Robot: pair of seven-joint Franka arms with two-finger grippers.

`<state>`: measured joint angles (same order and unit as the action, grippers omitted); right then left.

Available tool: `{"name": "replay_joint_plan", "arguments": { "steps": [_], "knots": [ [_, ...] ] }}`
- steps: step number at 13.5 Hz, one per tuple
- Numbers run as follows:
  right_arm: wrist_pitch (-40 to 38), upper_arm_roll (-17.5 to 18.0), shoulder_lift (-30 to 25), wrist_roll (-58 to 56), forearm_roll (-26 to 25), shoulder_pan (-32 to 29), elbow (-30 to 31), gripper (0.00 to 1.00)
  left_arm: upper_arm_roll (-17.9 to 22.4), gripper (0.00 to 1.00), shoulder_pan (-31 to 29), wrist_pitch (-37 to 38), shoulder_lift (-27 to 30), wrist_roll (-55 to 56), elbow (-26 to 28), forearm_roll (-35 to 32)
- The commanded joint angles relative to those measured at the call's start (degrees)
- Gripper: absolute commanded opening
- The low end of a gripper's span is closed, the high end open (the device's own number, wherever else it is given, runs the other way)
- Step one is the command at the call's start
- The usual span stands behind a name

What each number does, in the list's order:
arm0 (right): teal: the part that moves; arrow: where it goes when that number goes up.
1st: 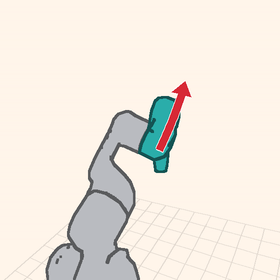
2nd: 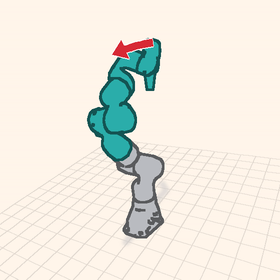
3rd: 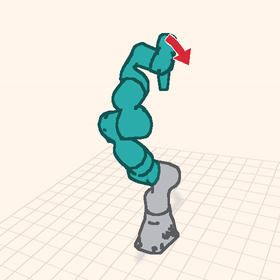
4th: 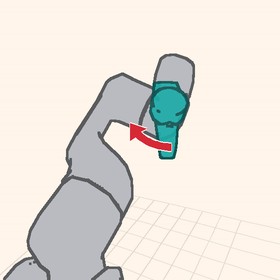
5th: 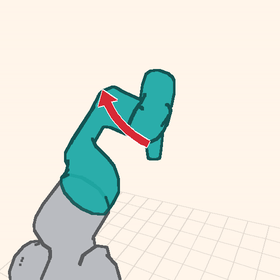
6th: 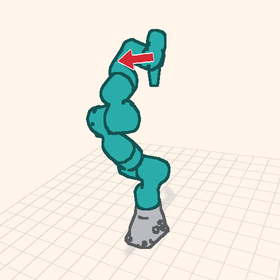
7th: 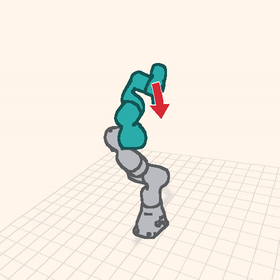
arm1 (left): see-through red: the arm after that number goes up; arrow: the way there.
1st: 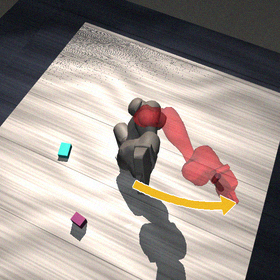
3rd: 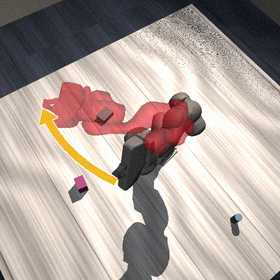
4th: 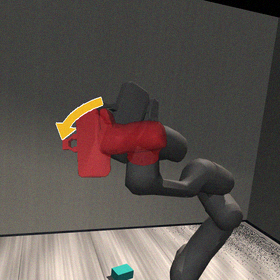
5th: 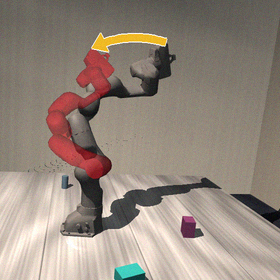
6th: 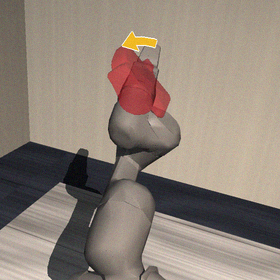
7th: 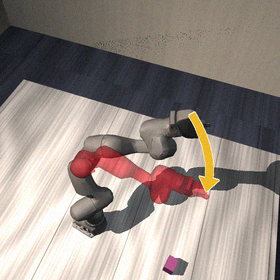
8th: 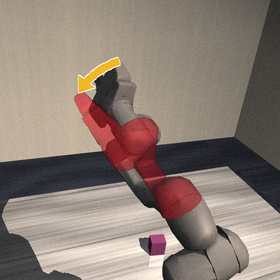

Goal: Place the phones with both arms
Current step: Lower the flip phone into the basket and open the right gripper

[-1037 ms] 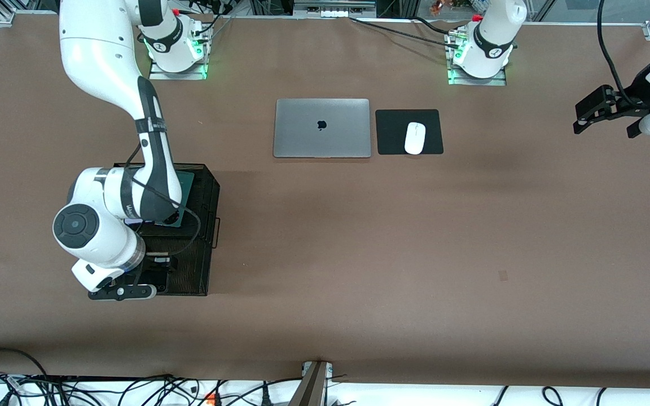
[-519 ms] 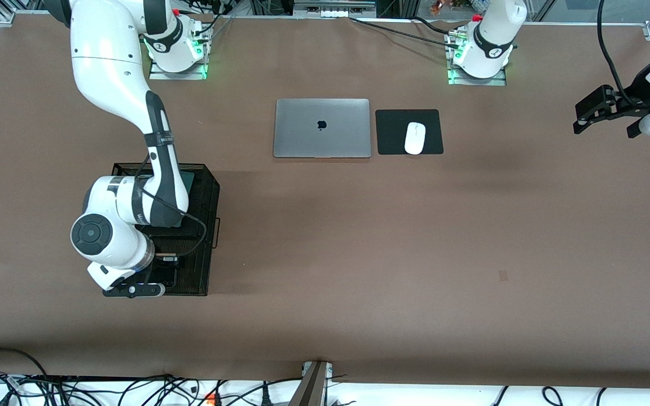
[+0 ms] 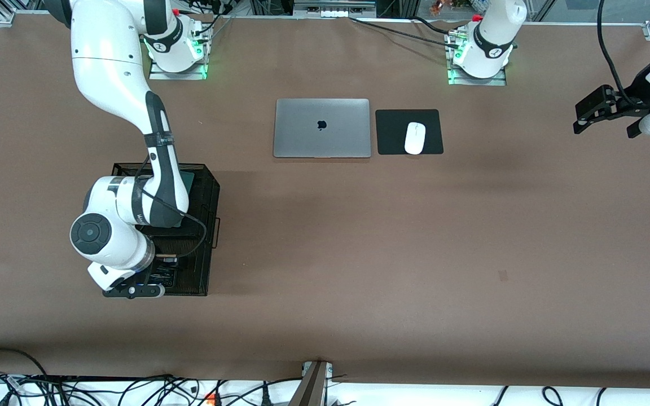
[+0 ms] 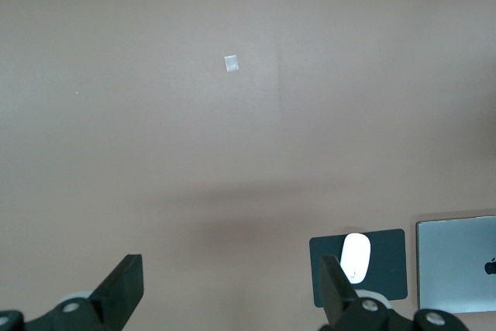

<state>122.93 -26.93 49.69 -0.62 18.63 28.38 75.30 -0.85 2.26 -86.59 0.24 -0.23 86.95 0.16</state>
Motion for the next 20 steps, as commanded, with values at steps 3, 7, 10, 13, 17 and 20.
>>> {"name": "replay_joint_plan", "arguments": {
  "steps": [3, 7, 10, 13, 17, 20],
  "knots": [
    [-4.44, -0.40, -1.70, -0.96, 1.23, -0.44, -2.52, 0.99, -0.03, 1.00, 0.11, 0.90, -0.07, 0.58, -0.64, 0.11],
    [-16.89, -0.49, -2.75, -0.88, 1.32, -2.36, -10.94, 0.99, -0.12, 1.00, 0.20, 0.99, -0.07, 1.02, -0.64, 0.11],
    [-24.82, -0.23, -7.74, -0.70, 2.37, -2.46, -12.37, 0.99, -0.12, 1.00, 0.20, 0.99, -0.07, 1.11, -0.64, 0.11],
    [-33.96, -0.58, -12.58, -0.35, 2.11, -2.11, -12.37, 0.99, -0.03, 1.00, 0.20, 0.99, -0.07, 1.11, -0.64, 0.11],
    [-40.14, 7.28, -20.66, 4.22, -3.31, -8.13, -12.46, 0.99, -0.03, 1.00, 0.20, 0.99, -0.07, 1.11, -0.64, 0.11],
    [-39.35, 31.78, -25.42, 8.33, -18.77, -23.67, -9.58, 0.99, -0.03, 1.00, 0.20, 0.99, -0.07, 1.11, -0.64, 0.11]
  ]
}}
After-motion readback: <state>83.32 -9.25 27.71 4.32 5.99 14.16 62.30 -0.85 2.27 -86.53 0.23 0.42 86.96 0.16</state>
